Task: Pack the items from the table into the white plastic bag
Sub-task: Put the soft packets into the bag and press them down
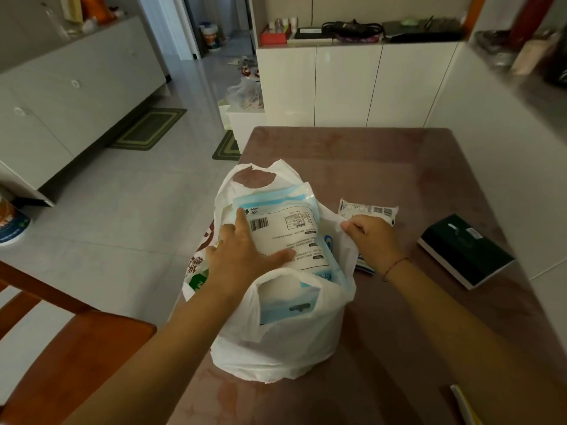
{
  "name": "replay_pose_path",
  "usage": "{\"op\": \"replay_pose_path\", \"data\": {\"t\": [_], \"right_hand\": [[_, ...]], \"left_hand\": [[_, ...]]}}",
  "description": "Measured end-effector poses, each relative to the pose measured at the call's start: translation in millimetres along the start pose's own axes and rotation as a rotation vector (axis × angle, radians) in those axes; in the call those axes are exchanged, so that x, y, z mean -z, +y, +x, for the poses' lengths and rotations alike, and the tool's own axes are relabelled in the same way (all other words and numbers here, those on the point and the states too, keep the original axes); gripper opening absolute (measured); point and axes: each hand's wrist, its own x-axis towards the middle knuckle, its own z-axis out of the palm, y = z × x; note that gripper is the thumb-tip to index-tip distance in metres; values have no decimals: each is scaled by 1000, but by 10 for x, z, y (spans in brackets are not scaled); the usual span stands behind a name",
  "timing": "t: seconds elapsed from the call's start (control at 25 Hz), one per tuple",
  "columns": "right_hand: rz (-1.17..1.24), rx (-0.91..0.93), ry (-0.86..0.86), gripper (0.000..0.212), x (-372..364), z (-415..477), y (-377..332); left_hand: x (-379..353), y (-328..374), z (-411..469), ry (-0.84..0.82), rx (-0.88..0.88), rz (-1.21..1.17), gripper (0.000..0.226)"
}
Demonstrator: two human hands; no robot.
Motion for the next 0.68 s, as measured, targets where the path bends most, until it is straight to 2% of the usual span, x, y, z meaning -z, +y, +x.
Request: {"op": "replay_pose_path", "data": {"t": [0.12,0.32,0.48,0.68], "right_hand": [[7,-1,-7,36,1,-8,3],[-4,14,-34,39,6,0,-20],[-12,13,-37,38,7,5,-21],[33,-7,-6,33,6,-2,18]], "left_hand": [[-6,160,23,36,-21,-186,113],[266,188,6,8,-81,-317,76],[452,267,31,79,-105,-117,74],[13,449,-1,-74,-176,-18,73]]}}
